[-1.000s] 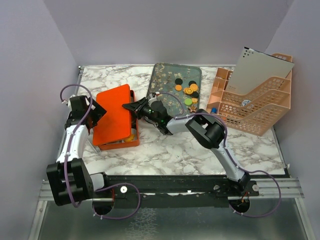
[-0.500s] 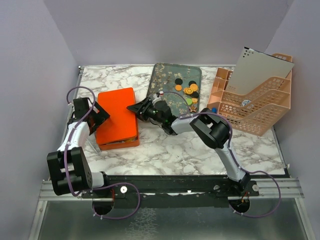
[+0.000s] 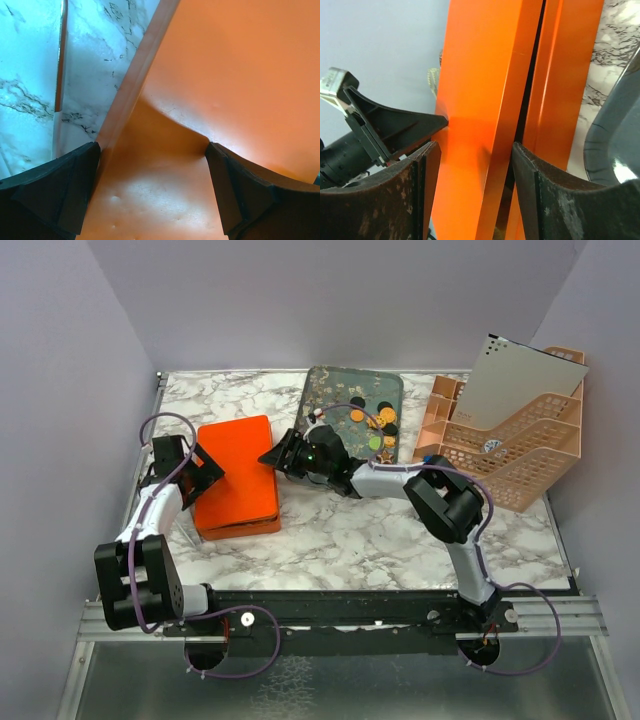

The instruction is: Pack the cookies

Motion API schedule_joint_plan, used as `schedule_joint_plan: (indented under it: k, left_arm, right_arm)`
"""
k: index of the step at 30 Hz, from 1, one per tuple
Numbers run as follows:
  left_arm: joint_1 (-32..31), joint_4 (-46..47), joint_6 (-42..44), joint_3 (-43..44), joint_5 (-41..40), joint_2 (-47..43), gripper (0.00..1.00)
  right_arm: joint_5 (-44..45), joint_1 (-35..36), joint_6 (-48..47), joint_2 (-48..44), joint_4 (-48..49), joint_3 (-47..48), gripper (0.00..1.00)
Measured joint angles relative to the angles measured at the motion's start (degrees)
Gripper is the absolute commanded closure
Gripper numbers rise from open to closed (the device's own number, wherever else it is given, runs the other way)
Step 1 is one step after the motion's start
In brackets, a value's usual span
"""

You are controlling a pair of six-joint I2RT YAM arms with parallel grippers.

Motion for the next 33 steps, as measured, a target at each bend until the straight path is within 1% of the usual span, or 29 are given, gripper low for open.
schedule_joint_plan:
  k: [5,13,17,21,30,33]
  left_arm:
    - [-1.84,-0.09,0.2,-0.02,-0.46,-0.04,0.04]
    - [-4.98,-1.11,0.74,-2.36,-1.09,-3.21,0.05]
    - [-6.05,-2.34,0.83,-3.3,-1.22,-5.57,0.05]
    - [-6.95,-3.37,0.94,-4.39,-1.27,-8.09,0.05]
    - [-7.63,-5.05,0.57,-6.32,-1.25,-12.61,0.06]
    - [-7.67,-5.84,0.2,-6.95,-1.2,-13.86,0.08]
  right_arm:
    - [0.15,-0.02,-6.91,-3.26,-6.97,-0.02,0.35]
    - [0.46,0.04,-14.14,-7.19,-11.87,-3.52,0.35]
    - [0.48,0.07,-17.16,-9.64,-13.81,-6.38,0.38]
    - [-0.02,0.09,-19.41,-10.93,-15.08,-7.8,0.42]
    - [-1.88,0.46,-21.42,-13.2,-15.45,-11.78,0.6]
    - [-2.36,0.46,-21.73,-14.51,-15.54,-12.94,0.63]
